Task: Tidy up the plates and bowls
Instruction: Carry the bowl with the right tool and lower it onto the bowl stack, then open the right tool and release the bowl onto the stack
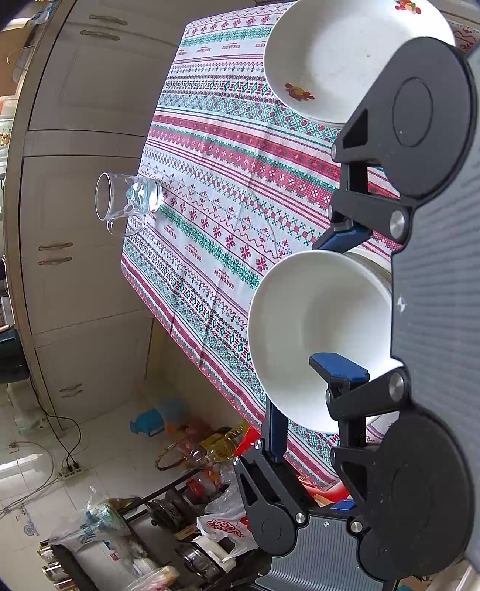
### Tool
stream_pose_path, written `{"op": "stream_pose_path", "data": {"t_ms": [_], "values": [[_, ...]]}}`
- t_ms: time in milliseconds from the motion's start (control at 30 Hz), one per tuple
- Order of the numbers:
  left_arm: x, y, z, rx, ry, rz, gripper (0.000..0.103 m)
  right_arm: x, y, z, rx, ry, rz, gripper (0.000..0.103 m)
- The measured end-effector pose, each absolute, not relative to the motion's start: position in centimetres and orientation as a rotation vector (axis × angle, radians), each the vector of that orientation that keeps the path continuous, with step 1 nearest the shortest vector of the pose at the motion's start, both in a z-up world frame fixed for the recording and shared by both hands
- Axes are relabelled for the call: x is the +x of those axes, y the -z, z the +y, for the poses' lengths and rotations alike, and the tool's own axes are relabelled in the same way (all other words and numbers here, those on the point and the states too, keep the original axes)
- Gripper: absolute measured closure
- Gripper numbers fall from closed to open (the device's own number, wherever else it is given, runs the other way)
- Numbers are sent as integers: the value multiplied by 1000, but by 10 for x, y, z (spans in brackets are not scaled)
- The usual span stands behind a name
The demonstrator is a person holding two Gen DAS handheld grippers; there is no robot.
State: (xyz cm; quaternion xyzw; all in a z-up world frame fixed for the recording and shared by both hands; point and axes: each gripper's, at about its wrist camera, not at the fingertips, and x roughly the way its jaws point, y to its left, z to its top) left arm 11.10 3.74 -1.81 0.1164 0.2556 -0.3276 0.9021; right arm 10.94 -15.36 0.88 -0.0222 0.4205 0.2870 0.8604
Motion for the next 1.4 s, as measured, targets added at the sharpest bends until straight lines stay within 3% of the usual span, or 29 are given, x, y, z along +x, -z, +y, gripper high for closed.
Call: {"op": "stream_pose_path", "data": {"t_ms": [967, 1200, 1267, 1400], "values": [[125, 21, 39, 237, 694, 599, 10, 113, -5, -144, -102, -601, 882, 37], [128, 21, 39, 244, 705, 609, 8, 110, -6, -142, -104, -609, 877, 32], [128, 21, 39, 256, 718, 612, 2, 110, -6, -142, -95, -612, 875, 24], [121, 21, 37, 298, 717, 582, 2, 109, -7, -144, -87, -609, 856, 16]]}}
